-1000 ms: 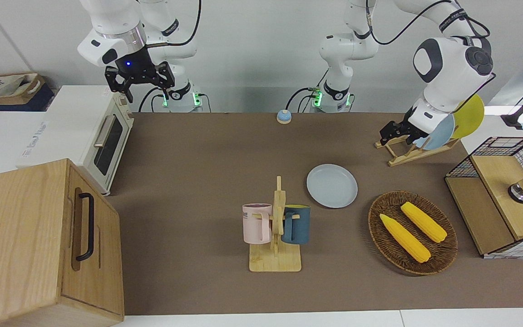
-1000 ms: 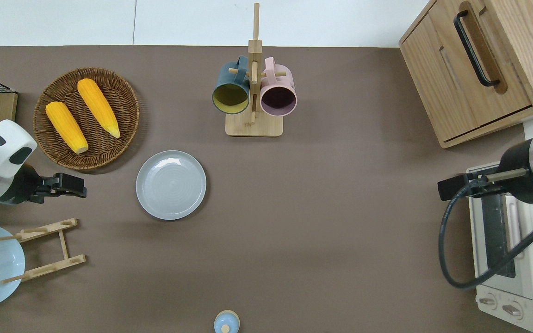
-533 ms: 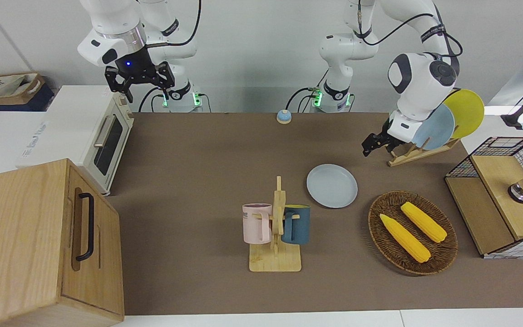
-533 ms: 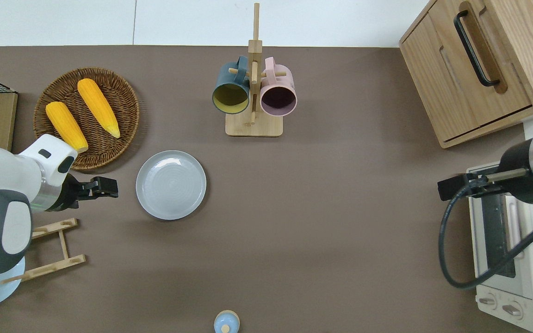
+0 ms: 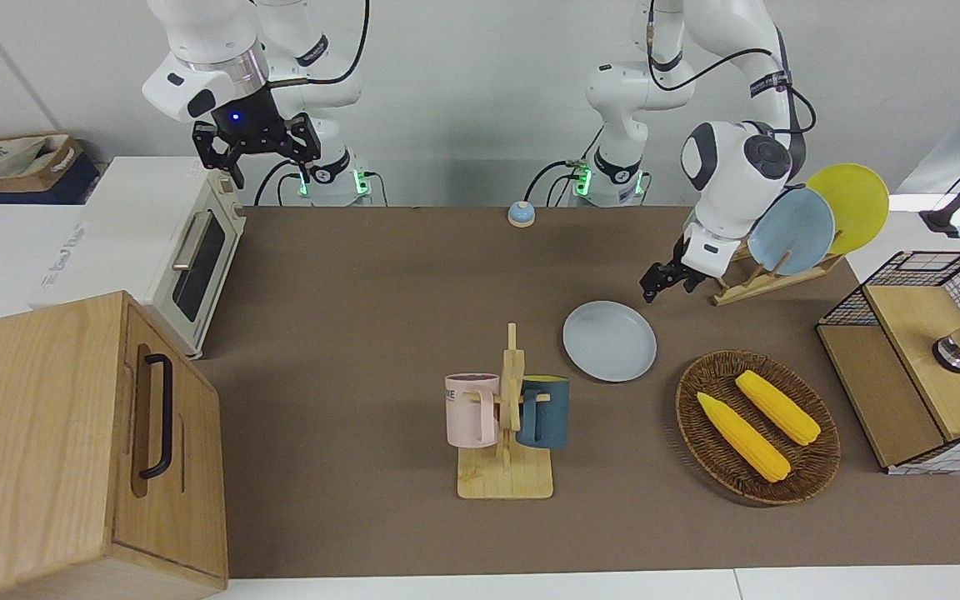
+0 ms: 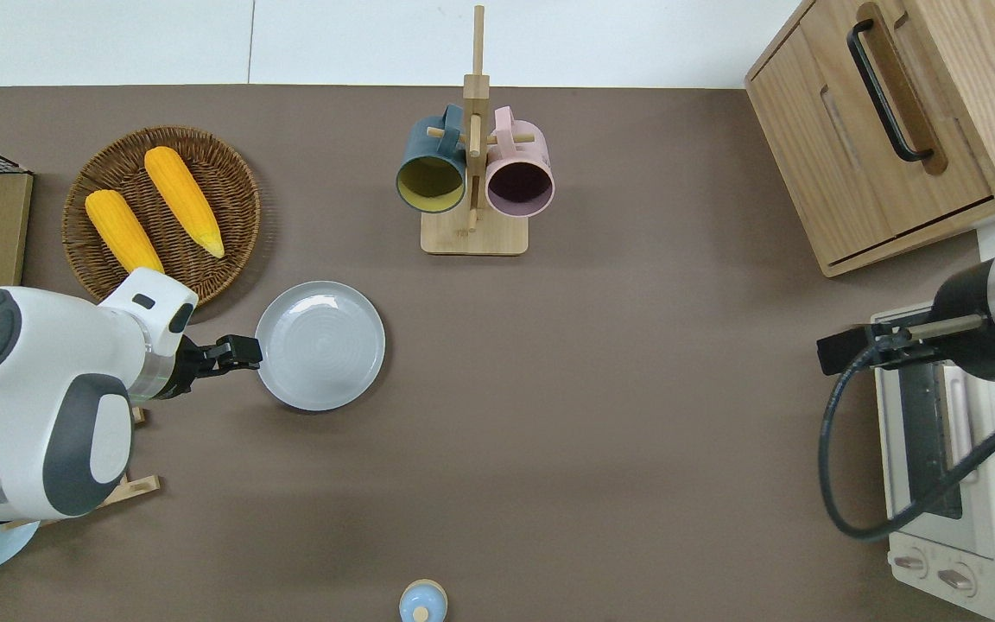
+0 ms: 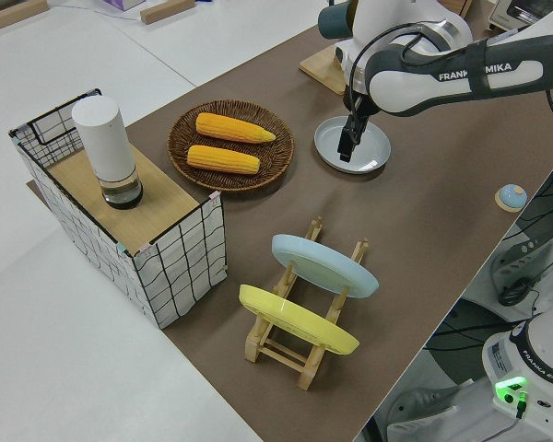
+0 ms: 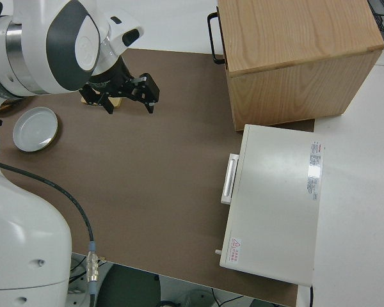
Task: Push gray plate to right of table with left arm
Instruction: 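Move the left gripper in toward the near edge of the gray plate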
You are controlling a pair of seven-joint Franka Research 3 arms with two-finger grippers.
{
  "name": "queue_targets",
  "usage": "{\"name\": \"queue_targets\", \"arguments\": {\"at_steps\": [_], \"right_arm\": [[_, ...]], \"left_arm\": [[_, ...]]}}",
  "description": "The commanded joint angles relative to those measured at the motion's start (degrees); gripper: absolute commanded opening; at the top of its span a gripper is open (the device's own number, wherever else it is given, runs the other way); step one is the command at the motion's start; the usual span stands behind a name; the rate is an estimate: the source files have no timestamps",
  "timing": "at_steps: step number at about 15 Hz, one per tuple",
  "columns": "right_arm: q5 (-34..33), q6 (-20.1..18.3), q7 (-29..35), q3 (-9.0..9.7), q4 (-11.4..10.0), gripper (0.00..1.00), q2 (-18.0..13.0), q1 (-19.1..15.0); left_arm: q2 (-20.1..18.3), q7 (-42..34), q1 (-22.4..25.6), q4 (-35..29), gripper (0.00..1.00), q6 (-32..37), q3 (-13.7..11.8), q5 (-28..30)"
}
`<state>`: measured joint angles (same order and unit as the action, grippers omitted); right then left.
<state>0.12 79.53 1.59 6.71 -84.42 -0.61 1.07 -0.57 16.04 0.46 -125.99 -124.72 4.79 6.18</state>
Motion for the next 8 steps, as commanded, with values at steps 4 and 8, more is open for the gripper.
{"name": "queue_targets", "arguments": {"at_steps": [4,8], "right_arm": [[0.6,-0.7,0.0,0.76,0.2,0.983,-0.4,-1.2],[0.6,-0.7,0.0,0.85,0.2,0.983,-0.4,-1.2]], "left_arm": [[1.5,2.4,-1.4,-5.4,1.0,-9.1,-0.2,0.0],[4.0,6.8,-3.0,-7.6,1.0,-15.9,0.5,-1.7]]}}
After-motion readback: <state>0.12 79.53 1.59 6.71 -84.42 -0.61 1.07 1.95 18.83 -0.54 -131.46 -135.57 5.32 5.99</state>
